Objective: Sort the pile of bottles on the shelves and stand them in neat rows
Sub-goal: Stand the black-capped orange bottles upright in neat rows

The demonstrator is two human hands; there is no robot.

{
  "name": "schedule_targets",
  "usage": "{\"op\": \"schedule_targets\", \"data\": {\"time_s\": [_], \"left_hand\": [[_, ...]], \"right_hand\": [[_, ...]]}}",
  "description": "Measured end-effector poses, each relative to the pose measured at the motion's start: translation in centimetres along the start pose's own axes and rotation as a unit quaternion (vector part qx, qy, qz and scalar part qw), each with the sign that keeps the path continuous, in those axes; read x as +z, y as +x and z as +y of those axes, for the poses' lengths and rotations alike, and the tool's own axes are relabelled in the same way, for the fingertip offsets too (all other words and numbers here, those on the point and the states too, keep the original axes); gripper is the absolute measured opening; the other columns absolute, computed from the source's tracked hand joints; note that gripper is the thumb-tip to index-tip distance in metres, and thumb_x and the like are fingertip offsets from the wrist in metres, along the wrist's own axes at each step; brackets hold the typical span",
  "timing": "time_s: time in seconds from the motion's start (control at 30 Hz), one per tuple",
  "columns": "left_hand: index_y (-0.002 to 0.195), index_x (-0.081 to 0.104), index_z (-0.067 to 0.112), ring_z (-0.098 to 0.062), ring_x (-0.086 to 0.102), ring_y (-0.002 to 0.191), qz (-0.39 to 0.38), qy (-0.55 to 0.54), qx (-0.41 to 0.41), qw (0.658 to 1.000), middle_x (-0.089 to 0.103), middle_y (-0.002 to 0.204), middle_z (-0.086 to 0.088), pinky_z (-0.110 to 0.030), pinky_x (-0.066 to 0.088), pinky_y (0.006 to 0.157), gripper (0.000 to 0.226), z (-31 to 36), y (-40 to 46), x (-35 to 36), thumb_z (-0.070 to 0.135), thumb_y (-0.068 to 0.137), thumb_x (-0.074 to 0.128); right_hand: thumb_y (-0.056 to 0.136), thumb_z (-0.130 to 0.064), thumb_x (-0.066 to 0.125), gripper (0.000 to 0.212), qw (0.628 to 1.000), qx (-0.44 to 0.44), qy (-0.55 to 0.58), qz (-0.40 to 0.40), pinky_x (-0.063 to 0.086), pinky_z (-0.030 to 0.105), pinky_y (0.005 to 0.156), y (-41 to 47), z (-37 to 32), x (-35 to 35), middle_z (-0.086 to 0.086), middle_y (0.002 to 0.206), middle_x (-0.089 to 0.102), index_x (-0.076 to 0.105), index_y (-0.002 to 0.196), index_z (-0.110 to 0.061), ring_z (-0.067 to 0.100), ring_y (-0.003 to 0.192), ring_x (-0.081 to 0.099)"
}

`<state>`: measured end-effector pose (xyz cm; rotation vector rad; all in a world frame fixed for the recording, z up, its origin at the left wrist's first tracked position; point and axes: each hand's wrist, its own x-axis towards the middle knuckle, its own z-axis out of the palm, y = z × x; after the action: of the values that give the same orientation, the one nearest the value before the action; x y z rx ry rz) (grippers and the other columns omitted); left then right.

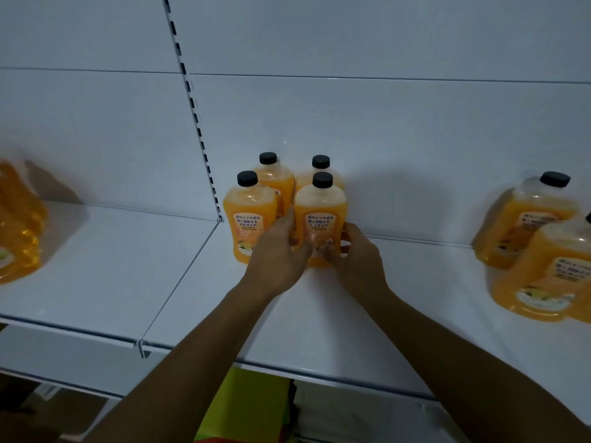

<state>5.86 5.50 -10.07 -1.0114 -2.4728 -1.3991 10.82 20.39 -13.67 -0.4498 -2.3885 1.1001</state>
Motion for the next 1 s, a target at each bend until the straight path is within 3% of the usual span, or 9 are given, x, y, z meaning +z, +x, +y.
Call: {"op": "schedule_targets", "data": {"time_s": [0.23, 0.57, 0.63, 0.7, 0.8, 0.9, 1.0], "left_hand": [[0.144, 0.035, 0.022, -0.017, 0.056, 0.119, -0.017, -0.022, -0.028, 0.999, 0.057, 0.133, 0.004, -0.039, 0.049, 0.099, 0.057, 0.4, 0.1, 0.4, 0.028, 0.092, 0.059], [0.137, 0.042, 0.020, -0.015, 0.058, 0.113, -0.008, 0.024, -0.024, 0.999, 0.059, 0.129, 0.004, -0.029, 0.049, 0.092, 0.048, 0.1, -0.9, 1.1, 0.033, 0.093, 0.057], [0.126, 0.056, 0.019, -0.015, 0.062, 0.104, 0.040, 0.070, -0.022, 0.996, 0.065, 0.119, 0.003, -0.028, 0.050, 0.086, 0.036, 0.0, -1.3, 1.0, 0.031, 0.093, 0.057], [0.100, 0.065, 0.020, -0.014, 0.065, 0.085, 0.115, 0.120, -0.049, 0.985, 0.069, 0.095, 0.004, -0.027, 0.052, 0.073, 0.014, -0.7, -1.7, 0.3, 0.028, 0.091, 0.058], [0.082, 0.058, 0.021, -0.014, 0.061, 0.070, 0.168, 0.161, -0.120, 0.965, 0.063, 0.078, 0.004, -0.028, 0.051, 0.062, 0.017, -3.2, -2.3, -1.2, 0.036, 0.091, 0.055], [0.101, 0.052, 0.015, -0.020, 0.061, 0.084, 0.186, 0.140, -0.218, 0.948, 0.060, 0.097, -0.004, -0.027, 0.046, 0.061, 0.029, -6.3, -2.7, -2.2, 0.039, 0.088, 0.062], [0.136, 0.042, 0.011, -0.028, 0.059, 0.112, 0.127, 0.059, -0.256, 0.956, 0.056, 0.130, -0.009, -0.045, 0.052, 0.090, 0.064, -7.7, -2.3, -2.3, 0.044, 0.086, 0.065]], "right_hand": [[0.083, -0.054, 0.065, 0.046, 1.000, 0.024, -0.003, -0.016, 0.055, 0.045, 0.081, 1.4, -0.4, 0.3, -0.004, 0.108, 0.068, 0.054, 0.118, -0.026, 0.021, 0.092, 0.067], [0.081, -0.047, 0.070, 0.047, 1.000, 0.010, 0.001, -0.022, 0.056, 0.043, 0.081, 1.4, -0.4, 0.4, 0.000, 0.106, 0.069, 0.053, 0.117, -0.021, 0.022, 0.092, 0.067], [0.080, -0.047, 0.071, 0.048, 1.000, 0.011, 0.008, -0.024, 0.056, 0.043, 0.080, 1.3, -0.4, 0.5, -0.001, 0.106, 0.069, 0.053, 0.117, -0.022, 0.021, 0.090, 0.067], [0.082, -0.044, 0.071, 0.046, 0.999, 0.013, 0.011, -0.029, 0.056, 0.044, 0.082, 1.3, -0.4, 0.5, 0.000, 0.108, 0.068, 0.053, 0.118, -0.021, 0.021, 0.092, 0.067], [0.083, -0.042, 0.071, 0.046, 0.999, 0.015, 0.015, -0.036, 0.056, 0.042, 0.084, 1.4, -0.3, 0.4, 0.000, 0.111, 0.068, 0.052, 0.118, -0.020, 0.021, 0.094, 0.067], [0.083, -0.043, 0.070, 0.046, 0.999, 0.011, 0.014, -0.037, 0.056, 0.041, 0.084, 1.3, -0.2, 0.4, 0.001, 0.111, 0.068, 0.052, 0.118, -0.018, 0.021, 0.095, 0.067], [0.085, -0.044, 0.068, 0.045, 0.999, 0.008, 0.017, -0.040, 0.057, 0.041, 0.083, 1.2, 0.0, 0.5, 0.002, 0.110, 0.067, 0.052, 0.118, -0.018, 0.021, 0.094, 0.067]]}}
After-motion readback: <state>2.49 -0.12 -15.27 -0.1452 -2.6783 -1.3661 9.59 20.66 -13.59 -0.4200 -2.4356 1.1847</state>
